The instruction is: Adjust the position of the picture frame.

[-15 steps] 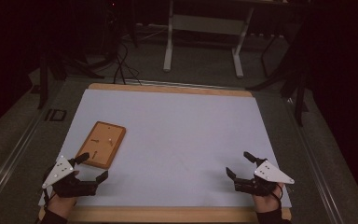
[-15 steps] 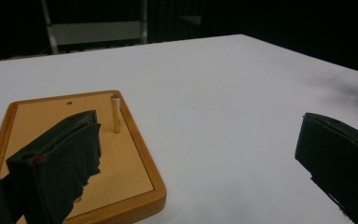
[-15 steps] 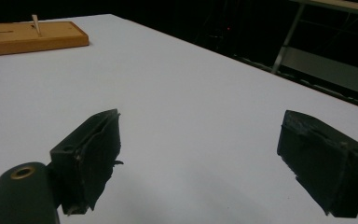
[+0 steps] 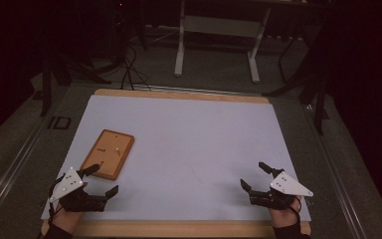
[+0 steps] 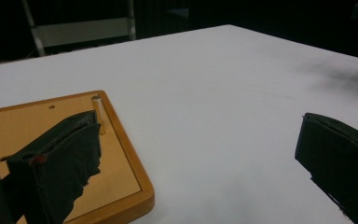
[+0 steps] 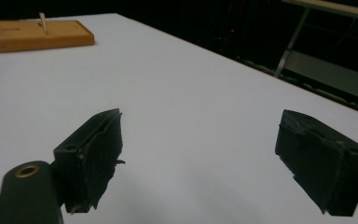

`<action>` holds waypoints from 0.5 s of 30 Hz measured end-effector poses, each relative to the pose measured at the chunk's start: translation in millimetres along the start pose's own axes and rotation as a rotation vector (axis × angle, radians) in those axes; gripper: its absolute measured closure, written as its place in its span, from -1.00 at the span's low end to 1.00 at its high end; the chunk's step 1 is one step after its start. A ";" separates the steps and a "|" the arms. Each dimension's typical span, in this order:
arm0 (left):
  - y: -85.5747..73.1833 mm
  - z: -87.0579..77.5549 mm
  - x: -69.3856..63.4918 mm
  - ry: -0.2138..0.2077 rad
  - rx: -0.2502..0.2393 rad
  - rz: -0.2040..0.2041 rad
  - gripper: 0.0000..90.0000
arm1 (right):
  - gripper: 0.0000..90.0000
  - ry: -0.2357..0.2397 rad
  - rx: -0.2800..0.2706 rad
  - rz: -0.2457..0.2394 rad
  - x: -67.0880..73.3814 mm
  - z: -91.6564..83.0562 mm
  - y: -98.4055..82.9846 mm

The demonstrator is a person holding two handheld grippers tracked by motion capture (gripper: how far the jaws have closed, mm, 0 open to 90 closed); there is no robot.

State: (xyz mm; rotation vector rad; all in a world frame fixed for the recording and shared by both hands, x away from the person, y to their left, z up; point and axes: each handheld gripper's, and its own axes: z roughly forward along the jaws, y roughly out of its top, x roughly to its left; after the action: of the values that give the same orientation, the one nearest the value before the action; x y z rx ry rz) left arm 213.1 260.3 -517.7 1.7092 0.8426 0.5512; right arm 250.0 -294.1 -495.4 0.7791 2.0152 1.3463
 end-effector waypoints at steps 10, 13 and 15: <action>7.5 -2.4 -1.2 -0.060 0.000 -0.067 -0.99 | -0.68 -0.054 0.011 -0.010 3.0 -2.0 2.8; 14.0 -2.5 -4.1 -0.046 0.036 -0.046 -0.99 | -0.69 -0.036 0.000 0.003 3.2 -2.1 3.7; 15.4 -2.1 -5.2 -0.056 0.048 -0.032 -0.99 | -0.69 -0.033 -0.004 0.004 3.3 -2.1 3.9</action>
State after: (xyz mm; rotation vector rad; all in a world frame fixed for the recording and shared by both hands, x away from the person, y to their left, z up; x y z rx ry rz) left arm 212.2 255.4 -502.1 1.7439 0.8477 0.4623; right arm 246.8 -291.7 -491.6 0.7993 1.9858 1.3309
